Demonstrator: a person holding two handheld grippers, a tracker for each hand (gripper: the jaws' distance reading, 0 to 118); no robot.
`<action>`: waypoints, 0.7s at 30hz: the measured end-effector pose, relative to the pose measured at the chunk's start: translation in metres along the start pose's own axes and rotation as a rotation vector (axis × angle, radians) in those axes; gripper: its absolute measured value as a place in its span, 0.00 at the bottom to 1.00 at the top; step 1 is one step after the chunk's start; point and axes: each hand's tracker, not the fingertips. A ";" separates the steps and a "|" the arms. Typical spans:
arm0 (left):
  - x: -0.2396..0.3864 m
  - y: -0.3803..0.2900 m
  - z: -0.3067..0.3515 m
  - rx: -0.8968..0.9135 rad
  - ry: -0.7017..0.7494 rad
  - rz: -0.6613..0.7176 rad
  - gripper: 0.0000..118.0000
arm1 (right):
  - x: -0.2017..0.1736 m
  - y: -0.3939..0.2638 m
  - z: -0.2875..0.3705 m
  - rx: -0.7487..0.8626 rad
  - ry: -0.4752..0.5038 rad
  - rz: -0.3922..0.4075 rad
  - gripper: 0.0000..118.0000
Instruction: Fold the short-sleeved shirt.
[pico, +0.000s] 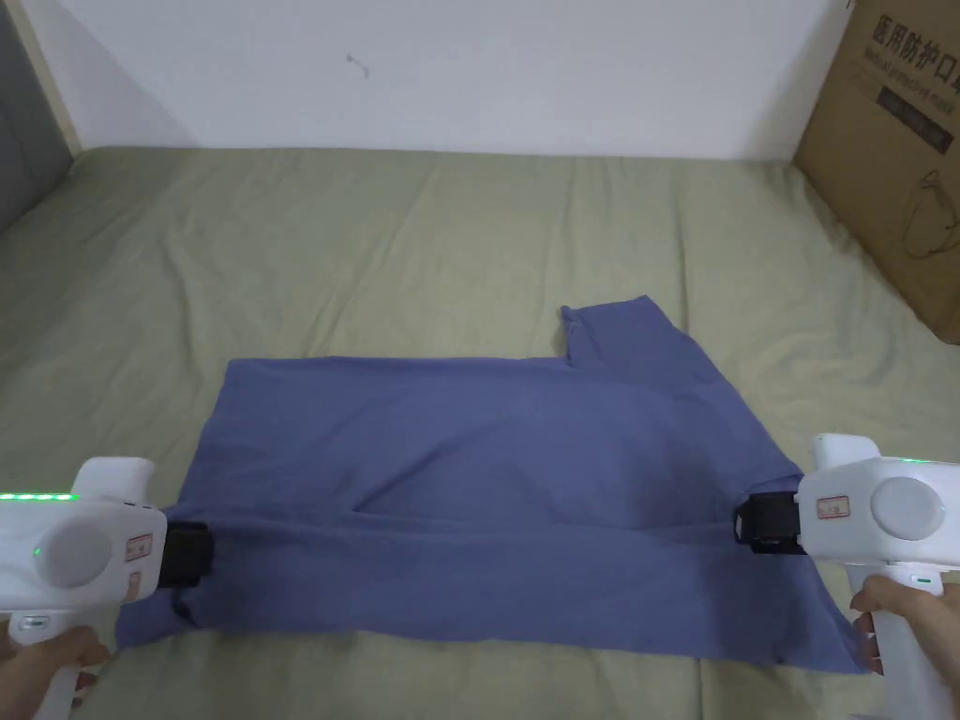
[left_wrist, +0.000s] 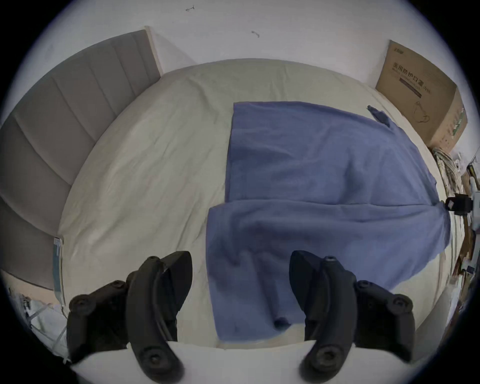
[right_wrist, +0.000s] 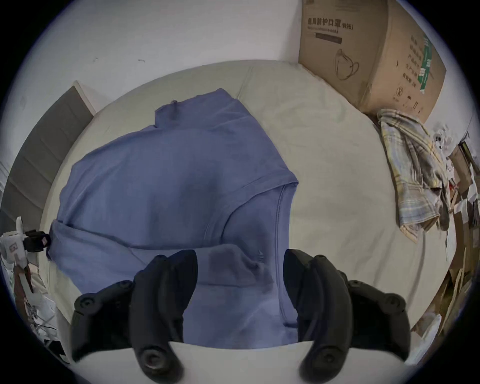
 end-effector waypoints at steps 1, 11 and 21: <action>-0.001 -0.005 0.009 0.021 0.005 0.001 0.70 | -0.001 -0.002 0.007 0.007 0.002 0.003 0.64; -0.009 -0.073 0.084 0.121 -0.121 0.103 0.00 | -0.013 -0.059 0.069 0.153 0.091 -0.054 0.01; -0.008 -0.082 0.072 0.130 -0.069 0.151 0.62 | -0.006 -0.104 0.056 0.091 0.103 -0.089 0.01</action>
